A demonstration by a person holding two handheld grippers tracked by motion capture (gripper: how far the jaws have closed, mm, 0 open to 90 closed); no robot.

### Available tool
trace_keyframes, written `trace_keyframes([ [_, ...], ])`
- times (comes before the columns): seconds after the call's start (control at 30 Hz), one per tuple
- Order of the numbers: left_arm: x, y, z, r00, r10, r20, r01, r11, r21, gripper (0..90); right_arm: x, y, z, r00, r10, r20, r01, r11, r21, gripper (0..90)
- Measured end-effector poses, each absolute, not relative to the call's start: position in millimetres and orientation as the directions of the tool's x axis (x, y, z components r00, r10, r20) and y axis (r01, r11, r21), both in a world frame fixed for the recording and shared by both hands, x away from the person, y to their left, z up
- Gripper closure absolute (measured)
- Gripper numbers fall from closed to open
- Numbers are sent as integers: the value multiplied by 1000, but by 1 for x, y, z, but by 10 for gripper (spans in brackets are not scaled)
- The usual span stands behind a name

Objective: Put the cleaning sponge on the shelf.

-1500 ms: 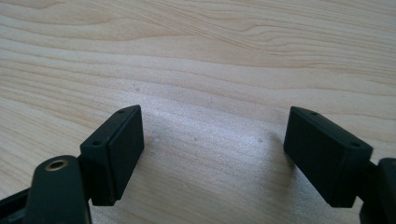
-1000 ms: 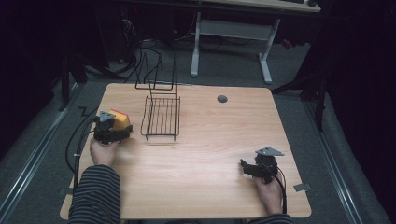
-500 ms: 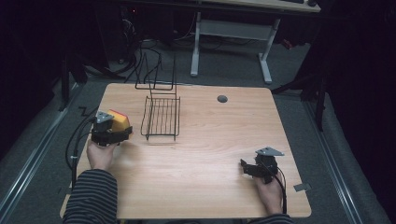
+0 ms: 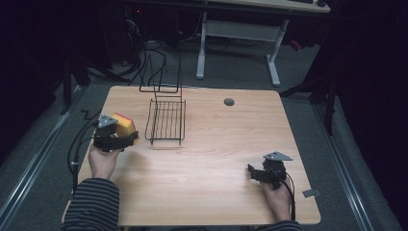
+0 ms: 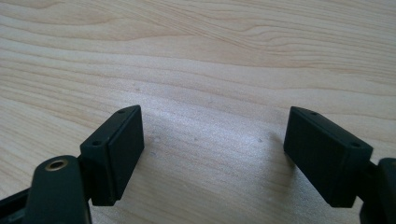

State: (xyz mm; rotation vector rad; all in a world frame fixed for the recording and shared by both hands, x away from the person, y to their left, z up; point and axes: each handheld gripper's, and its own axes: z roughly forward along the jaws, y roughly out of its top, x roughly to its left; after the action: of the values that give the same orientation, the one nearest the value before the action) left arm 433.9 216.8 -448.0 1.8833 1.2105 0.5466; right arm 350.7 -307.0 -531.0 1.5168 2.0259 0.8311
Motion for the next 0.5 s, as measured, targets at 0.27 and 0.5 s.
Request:
trace_keyframes([
  [0.27, 433, 196, -437, 504, 862, -55, 516, -250, 819, 233, 351, -307, -531, -276, 961, -14, 674, 204, 710, 203],
  [0.5, 435, 179, -430, 542, 838, -53, 499, -271, 824, 233, 351, -307, -531, -276, 961, -14, 674, 204, 710, 204],
])
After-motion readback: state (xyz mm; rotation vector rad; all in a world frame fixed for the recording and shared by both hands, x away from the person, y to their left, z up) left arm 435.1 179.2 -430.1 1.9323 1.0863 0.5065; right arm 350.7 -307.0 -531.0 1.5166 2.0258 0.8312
